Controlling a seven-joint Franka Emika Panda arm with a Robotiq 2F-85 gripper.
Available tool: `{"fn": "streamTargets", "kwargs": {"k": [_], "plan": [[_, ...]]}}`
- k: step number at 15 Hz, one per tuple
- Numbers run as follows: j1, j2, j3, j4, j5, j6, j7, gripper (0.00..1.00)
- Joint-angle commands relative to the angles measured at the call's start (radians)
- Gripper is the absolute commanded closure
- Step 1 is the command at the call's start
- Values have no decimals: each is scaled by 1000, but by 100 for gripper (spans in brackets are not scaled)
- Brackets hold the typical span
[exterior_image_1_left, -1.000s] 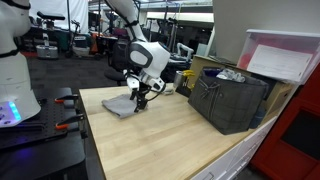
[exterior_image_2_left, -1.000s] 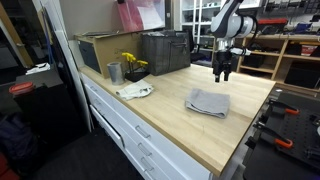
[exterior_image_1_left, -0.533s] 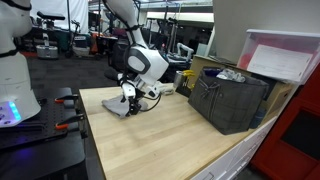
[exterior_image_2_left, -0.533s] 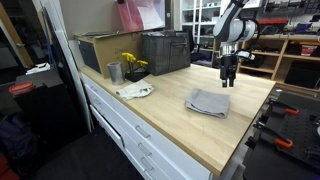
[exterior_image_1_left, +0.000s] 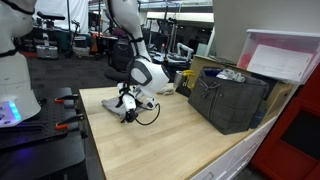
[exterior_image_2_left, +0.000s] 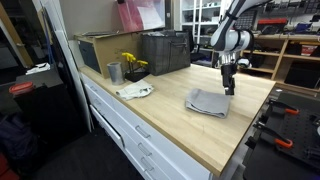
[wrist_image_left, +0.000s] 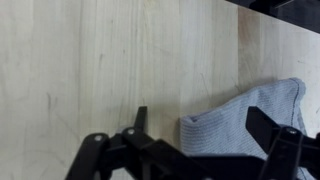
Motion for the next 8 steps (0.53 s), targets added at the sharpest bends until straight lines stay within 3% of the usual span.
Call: {"fn": "streamTargets", "kwargs": {"k": [1,2,3,4,8], "plan": [[-14,44,38,61,21,-54,-34,0],[-12,47,45,68,21,-60,-34,0],[-12,47,51,76,22,-73,-36,25],[-11,49,54,84,20,-86,-35,27],[-4,56,50,117,14,-175,-6,57]]}}
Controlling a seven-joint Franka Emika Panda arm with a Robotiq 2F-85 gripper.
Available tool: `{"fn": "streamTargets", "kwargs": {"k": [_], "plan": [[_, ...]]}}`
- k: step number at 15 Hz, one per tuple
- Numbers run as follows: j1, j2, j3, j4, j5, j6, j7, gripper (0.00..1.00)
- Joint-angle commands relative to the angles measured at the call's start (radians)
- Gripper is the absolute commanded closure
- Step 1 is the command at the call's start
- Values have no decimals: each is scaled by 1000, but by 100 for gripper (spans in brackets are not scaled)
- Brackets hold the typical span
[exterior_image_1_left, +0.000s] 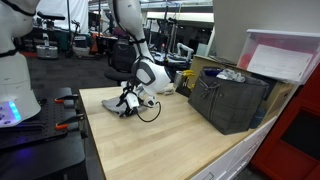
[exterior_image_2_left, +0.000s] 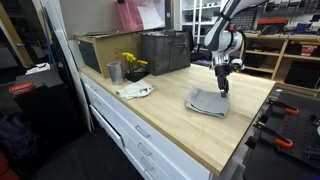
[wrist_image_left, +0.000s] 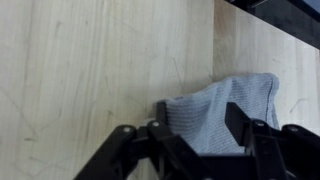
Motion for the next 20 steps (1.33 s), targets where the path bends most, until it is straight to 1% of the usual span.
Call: {"fn": "streamTargets", "kwargs": {"k": [1,3,5,6,10,15,20], "plan": [[-5,11,-4,44,11,-98,-8,66],[-2,7,-9,52,9,-131,-6,81],[1,4,-12,59,9,-152,-3,95],[2,1,-14,62,10,-165,3,100],[15,4,-24,102,26,-258,100,99],[26,23,-22,201,85,-387,241,99],[47,85,-27,303,152,-496,429,99]]}}
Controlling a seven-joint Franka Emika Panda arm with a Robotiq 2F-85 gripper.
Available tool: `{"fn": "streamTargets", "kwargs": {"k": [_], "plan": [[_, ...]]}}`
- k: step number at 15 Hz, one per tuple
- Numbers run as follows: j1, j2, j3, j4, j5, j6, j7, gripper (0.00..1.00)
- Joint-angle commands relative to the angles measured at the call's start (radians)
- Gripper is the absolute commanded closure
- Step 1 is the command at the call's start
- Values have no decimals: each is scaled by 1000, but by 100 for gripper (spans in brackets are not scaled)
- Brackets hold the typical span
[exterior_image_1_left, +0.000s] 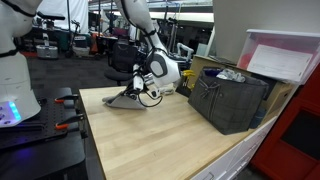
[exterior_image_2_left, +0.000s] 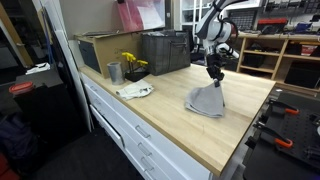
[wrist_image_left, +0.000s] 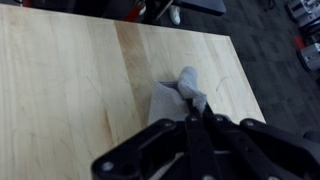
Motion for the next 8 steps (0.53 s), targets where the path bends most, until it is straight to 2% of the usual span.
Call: {"fn": "streamTargets", "kwargs": {"k": [1,8], "plan": [[18,74,-19,105,58,-102,151,99],[-8,196,-50,260,244,-170,418,99]]}}
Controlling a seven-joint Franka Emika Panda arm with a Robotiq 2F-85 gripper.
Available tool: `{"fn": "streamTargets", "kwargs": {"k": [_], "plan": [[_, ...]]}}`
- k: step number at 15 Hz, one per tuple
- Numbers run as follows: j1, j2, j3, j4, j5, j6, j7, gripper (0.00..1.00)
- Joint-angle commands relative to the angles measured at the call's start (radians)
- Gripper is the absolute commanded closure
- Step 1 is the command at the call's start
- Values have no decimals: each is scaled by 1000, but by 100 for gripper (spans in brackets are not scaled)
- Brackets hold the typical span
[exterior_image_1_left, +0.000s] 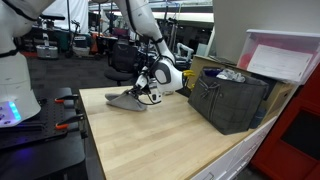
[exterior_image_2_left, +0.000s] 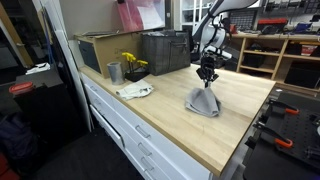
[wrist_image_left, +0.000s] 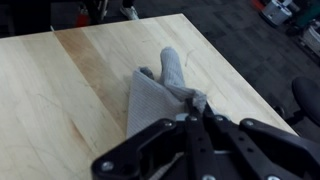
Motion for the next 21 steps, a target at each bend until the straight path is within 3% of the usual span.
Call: {"fn": "streamTargets", "kwargs": {"k": [1,7,12,13,15,21], "plan": [[-24,71,-34,121,108,-80,136,99],[-34,111,-89,200,314,-51,326,99],[12,114,-121,200,371,41,422,99],[28,111,-129,194,365,77,440,69],[55,104,-137,184,351,137,469,61],[99,62,-138,154,342,253,495,16]]}}
